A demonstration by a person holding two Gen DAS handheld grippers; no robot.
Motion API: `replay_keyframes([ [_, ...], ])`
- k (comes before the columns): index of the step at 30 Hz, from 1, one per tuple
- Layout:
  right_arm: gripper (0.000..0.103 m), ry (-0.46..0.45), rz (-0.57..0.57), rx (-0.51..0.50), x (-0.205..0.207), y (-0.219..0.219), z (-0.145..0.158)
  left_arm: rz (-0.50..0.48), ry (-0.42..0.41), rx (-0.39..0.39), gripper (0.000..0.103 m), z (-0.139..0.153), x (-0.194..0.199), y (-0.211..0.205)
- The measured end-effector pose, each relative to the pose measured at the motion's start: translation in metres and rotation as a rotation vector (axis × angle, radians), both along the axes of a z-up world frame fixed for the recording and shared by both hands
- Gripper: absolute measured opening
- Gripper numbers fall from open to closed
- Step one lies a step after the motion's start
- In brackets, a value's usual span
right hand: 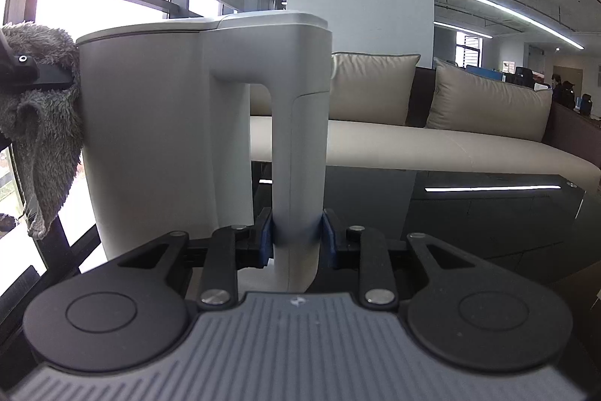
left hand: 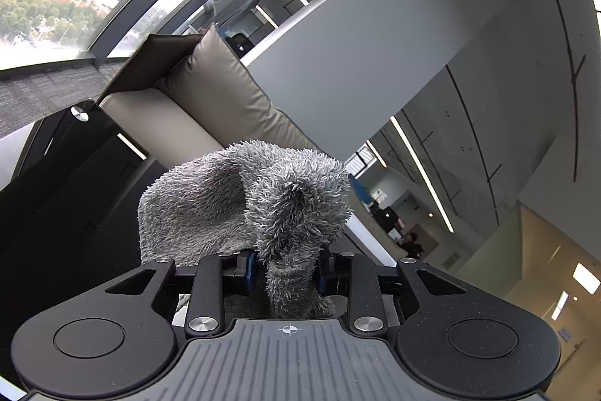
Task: Clean container
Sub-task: 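Wipe the towel around the kettle body with the left gripper while the right rotates it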
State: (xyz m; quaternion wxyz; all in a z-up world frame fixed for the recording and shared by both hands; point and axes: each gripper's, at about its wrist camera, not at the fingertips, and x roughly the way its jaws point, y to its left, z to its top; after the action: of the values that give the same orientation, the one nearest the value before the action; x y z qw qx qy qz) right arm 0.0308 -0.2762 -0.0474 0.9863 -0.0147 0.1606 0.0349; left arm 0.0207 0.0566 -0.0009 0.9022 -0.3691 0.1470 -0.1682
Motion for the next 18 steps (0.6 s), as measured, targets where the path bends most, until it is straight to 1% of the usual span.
replay_keyframes([
  [4,0.028,0.002,-0.001,0.004,0.002,-0.002,0.001,-0.004,-0.001,-0.008,0.027,-0.006,0.004,0.002],
  [18,0.028,0.021,-0.018,0.042,0.021,-0.015,0.005,-0.013,0.051,0.032,0.027,-0.030,0.002,-0.005],
])
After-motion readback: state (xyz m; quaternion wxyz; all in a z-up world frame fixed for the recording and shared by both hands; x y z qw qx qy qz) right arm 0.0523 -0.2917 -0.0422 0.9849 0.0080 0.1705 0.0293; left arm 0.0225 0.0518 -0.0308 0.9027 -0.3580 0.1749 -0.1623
